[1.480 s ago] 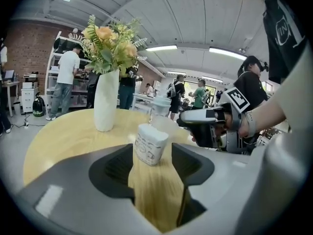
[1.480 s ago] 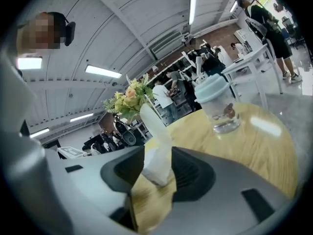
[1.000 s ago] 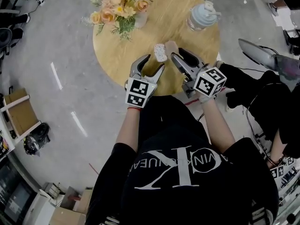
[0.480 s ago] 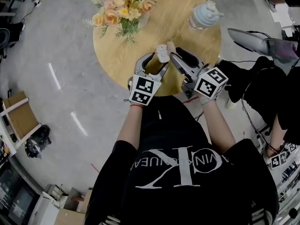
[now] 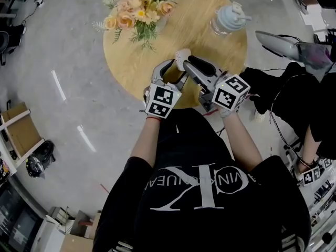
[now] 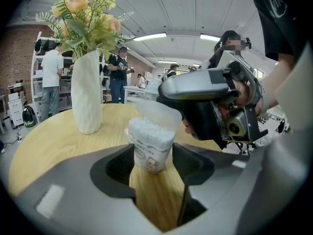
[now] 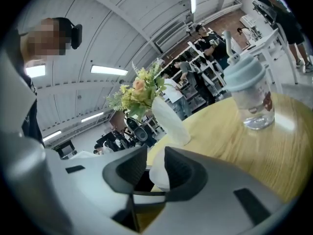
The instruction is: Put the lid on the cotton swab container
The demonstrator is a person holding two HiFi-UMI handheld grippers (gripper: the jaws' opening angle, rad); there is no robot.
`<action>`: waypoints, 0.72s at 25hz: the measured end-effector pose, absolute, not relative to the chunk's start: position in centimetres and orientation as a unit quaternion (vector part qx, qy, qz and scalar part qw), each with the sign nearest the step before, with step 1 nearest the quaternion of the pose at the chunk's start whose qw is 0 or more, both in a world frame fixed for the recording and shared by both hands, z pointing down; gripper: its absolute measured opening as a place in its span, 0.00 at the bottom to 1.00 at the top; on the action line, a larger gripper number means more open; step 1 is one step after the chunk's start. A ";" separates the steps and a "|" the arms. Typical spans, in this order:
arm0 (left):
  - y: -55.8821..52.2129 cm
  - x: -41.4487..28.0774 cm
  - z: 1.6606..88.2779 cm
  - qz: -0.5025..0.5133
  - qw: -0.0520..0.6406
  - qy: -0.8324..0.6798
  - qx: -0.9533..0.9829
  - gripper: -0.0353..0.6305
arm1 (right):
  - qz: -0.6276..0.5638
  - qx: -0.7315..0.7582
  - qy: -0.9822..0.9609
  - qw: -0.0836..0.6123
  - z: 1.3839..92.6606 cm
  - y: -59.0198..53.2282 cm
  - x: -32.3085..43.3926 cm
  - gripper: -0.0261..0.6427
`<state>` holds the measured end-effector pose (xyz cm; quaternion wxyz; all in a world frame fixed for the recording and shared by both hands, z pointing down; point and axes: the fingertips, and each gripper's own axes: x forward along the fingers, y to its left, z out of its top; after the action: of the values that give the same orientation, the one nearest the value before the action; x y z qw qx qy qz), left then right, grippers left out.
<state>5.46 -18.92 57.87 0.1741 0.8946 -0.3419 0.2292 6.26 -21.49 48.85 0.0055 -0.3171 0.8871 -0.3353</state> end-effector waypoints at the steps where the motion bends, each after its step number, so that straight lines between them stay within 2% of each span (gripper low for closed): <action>1: -19.0 5.5 57.9 0.229 0.175 -0.343 0.894 0.42 | -0.333 -0.315 0.889 -0.001 49.0 -21.5 6.0 0.22; 18: -18.9 5.5 57.9 0.224 0.177 -0.345 0.894 0.42 | -0.265 -0.315 0.904 -0.115 50.7 -21.2 4.0 0.08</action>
<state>5.50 -18.94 57.86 0.1769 0.8939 -0.3454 0.2244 4.02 -21.17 50.71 -0.1149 -0.3153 0.9041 -0.2646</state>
